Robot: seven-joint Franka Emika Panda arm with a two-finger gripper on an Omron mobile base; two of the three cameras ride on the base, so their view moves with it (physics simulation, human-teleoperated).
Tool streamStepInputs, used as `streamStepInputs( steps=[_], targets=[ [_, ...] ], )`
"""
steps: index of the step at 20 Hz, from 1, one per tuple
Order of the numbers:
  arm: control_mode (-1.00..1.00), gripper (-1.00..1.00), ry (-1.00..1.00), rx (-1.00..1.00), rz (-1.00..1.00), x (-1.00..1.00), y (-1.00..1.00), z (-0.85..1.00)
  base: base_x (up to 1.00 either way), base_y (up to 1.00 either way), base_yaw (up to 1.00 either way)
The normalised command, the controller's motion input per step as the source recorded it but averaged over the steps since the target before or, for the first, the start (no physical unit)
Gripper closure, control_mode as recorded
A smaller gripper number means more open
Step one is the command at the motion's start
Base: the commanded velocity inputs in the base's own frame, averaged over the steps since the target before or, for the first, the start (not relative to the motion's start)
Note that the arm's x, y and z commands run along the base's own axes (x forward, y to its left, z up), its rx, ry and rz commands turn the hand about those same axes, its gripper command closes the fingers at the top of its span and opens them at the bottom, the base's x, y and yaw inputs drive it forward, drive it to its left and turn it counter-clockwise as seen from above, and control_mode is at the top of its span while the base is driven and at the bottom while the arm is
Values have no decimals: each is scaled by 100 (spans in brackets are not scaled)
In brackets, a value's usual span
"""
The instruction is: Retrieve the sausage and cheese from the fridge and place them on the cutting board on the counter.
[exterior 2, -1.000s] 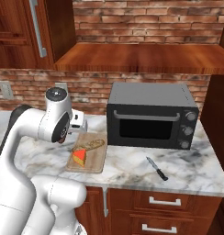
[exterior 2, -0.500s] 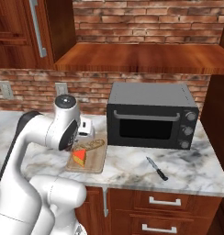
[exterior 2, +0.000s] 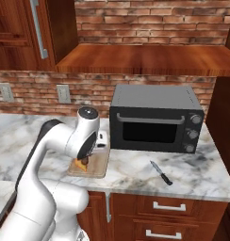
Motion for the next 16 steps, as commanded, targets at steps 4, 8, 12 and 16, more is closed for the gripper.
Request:
streamStepInputs(
  steps=[4, 8, 12, 16],
  targets=[
    [-100, 100, 14, 0, 17, 21, 4, -51, 0, 0, 0],
    [-100, 100, 16, 1, 4, 25, -2, -39, 0, 0, 0],
    [-100, 100, 9, 7, 0, 18, -8, -35, 0, 0, 0],
    [-100, 100, 2, 11, 0, 17, -15, -32, 0, 0, 0]
  ],
)
